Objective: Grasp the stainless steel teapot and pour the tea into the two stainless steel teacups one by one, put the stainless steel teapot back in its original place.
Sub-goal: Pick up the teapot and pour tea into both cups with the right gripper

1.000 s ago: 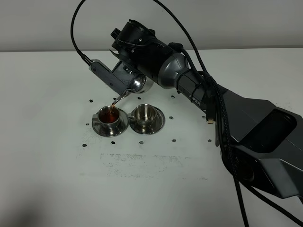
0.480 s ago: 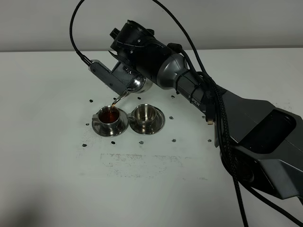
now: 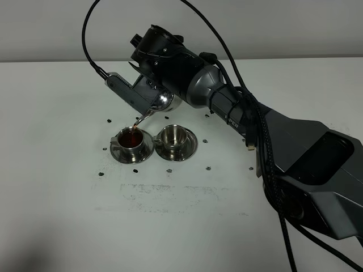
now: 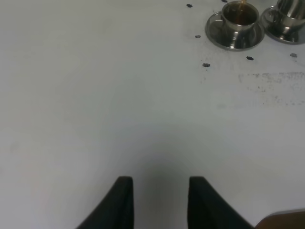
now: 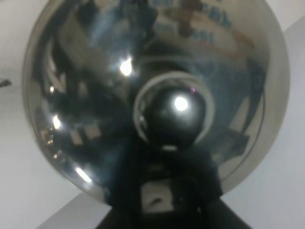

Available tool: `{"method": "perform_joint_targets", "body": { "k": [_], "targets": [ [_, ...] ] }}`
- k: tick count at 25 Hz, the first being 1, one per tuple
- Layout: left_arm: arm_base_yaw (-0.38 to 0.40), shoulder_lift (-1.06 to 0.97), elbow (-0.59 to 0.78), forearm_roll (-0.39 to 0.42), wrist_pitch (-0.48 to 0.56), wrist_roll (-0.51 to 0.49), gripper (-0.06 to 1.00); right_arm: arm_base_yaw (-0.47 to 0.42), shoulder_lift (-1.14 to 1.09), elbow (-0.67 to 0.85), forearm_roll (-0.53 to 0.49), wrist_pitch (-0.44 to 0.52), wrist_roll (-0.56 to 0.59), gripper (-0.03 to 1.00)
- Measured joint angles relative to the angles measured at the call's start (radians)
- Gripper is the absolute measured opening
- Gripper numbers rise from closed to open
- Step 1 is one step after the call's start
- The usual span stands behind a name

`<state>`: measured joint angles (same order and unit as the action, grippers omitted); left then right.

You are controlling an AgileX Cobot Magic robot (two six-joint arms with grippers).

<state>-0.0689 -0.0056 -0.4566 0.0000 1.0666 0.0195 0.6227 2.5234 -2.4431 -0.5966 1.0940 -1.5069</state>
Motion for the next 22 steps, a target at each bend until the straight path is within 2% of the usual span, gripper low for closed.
{"method": "perform_joint_targets", "body": {
  "k": [14,22],
  "targets": [
    [0.0,0.0,0.0,0.0,0.0,0.0,0.29,-0.001,0.0,0.0,0.003,0.001,0.0,0.21],
    [0.0,0.0,0.0,0.0,0.0,0.001,0.29,-0.014,-0.005,0.0,0.096,0.006,0.0,0.21]
  ]
}}
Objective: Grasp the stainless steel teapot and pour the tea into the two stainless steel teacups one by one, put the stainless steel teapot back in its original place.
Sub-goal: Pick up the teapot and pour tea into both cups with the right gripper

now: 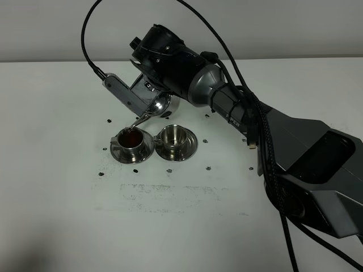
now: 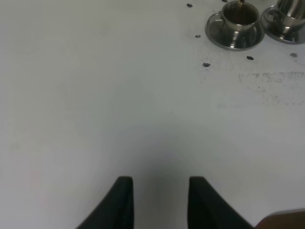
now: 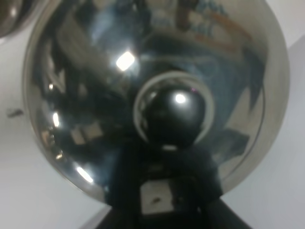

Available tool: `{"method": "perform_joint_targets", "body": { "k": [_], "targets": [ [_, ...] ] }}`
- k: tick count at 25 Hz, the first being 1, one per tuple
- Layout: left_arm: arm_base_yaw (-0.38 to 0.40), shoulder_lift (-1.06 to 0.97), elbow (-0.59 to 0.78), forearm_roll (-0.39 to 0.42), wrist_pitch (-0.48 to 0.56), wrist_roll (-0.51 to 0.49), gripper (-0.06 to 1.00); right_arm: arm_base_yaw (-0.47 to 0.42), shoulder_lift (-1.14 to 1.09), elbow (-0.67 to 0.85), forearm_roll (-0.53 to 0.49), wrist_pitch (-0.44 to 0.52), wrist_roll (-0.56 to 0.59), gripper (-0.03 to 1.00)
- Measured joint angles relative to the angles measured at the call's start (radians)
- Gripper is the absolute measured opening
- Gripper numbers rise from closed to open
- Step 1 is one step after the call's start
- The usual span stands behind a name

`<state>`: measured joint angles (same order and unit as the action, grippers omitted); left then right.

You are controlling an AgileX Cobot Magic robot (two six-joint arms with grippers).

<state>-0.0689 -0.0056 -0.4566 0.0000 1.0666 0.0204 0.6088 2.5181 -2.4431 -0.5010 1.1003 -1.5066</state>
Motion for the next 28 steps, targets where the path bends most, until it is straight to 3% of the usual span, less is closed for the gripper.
{"method": "perform_joint_targets", "body": {
  "k": [10,14,21,23,28],
  "targets": [
    [0.0,0.0,0.0,0.0,0.0,-0.001,0.29,-0.037,-0.064,0.0,0.092,0.009,0.03,0.21],
    [0.0,0.0,0.0,0.0,0.0,-0.001,0.29,-0.034,-0.108,0.0,0.166,0.02,0.135,0.21],
    [0.0,0.0,0.0,0.0,0.0,-0.001,0.29,0.016,-0.232,0.003,0.287,0.128,0.349,0.21],
    [0.0,0.0,0.0,0.0,0.0,-0.001,0.29,0.039,-0.282,0.057,0.333,0.122,0.387,0.21],
    [0.0,0.0,0.0,0.0,0.0,-0.001,0.29,0.085,-0.437,0.365,0.395,0.101,0.453,0.21]
  ]
}}
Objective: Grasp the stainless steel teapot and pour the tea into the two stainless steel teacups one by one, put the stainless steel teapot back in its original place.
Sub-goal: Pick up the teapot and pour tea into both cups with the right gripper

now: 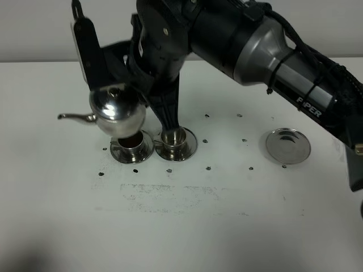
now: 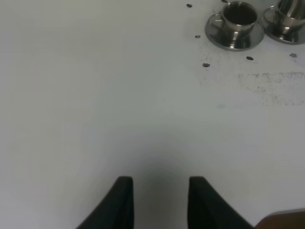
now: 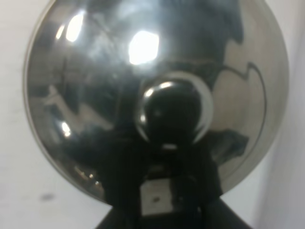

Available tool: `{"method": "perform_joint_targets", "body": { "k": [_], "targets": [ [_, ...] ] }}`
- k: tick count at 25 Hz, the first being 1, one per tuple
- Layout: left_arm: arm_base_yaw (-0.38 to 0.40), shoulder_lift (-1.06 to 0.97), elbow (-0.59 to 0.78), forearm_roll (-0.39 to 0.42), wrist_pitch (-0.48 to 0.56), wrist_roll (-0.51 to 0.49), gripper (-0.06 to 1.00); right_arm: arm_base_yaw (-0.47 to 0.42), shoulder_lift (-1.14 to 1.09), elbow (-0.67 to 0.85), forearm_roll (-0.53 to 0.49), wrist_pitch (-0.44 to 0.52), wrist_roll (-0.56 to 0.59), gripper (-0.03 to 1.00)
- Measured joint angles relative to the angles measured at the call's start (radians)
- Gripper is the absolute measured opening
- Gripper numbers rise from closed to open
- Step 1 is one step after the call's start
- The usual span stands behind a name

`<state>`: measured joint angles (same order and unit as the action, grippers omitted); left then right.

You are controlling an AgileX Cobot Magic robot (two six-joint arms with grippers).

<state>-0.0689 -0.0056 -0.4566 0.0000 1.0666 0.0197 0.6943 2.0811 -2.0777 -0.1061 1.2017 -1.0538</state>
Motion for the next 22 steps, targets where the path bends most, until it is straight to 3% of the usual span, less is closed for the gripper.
{"method": "perform_joint_targets", "body": {
  "k": [5,9,12,22],
  "targets": [
    [0.0,0.0,0.0,0.0,0.0,0.0,0.29,0.039,-0.039,0.188,0.054,-0.021,0.182,0.21],
    [0.0,0.0,0.0,0.0,0.0,0.0,0.29,0.068,-0.03,0.217,0.106,-0.101,0.385,0.21],
    [0.0,0.0,0.0,0.0,0.0,0.0,0.29,0.07,-0.009,0.217,0.106,-0.125,0.473,0.21],
    [0.0,0.0,0.0,0.0,0.0,0.0,0.29,0.068,0.133,0.221,0.099,-0.141,0.531,0.21]
  ]
}}
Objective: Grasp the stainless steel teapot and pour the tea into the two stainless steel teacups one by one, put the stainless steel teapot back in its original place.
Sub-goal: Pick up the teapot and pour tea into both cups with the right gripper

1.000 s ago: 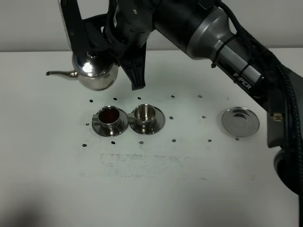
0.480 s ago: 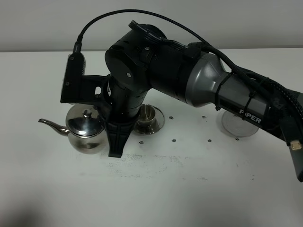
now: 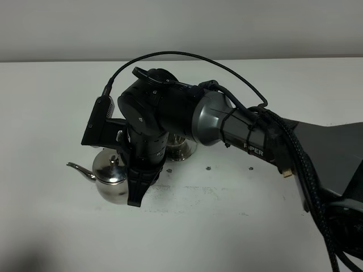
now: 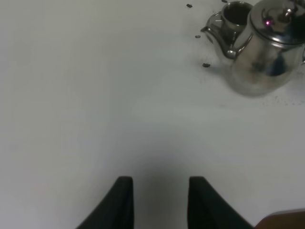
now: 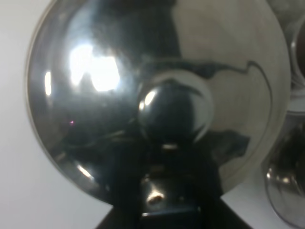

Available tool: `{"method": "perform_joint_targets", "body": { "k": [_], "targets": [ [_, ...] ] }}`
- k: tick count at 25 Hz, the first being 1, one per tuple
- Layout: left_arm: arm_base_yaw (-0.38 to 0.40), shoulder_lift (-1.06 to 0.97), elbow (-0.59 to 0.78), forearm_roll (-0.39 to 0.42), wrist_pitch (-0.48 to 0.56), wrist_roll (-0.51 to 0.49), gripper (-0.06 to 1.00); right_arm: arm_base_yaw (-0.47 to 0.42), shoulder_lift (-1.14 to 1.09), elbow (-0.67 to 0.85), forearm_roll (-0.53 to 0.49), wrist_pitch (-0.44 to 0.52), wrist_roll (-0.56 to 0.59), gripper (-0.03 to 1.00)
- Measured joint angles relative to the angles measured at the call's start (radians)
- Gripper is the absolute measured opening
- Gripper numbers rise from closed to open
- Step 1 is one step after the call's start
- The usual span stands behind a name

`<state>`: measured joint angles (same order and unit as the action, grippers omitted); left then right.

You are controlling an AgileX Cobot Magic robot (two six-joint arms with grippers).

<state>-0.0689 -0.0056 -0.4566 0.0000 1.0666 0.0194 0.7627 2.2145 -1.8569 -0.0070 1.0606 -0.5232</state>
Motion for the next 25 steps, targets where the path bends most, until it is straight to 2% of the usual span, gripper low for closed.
{"method": "perform_joint_targets", "body": {
  "k": [8,15,21,25],
  "targets": [
    [0.0,0.0,0.0,0.0,0.0,0.0,0.29,0.0,0.031,0.0,0.007,-0.066,0.003,0.21],
    [0.0,0.0,0.0,0.0,0.0,0.0,0.29,0.0,0.061,0.0,0.007,-0.074,0.004,0.21],
    [0.0,0.0,0.0,0.0,0.0,0.001,0.29,-0.002,0.016,-0.047,-0.011,0.002,0.007,0.21],
    [0.0,0.0,0.0,0.0,0.0,0.001,0.29,-0.043,-0.061,-0.061,-0.017,0.048,0.007,0.21]
  ]
}}
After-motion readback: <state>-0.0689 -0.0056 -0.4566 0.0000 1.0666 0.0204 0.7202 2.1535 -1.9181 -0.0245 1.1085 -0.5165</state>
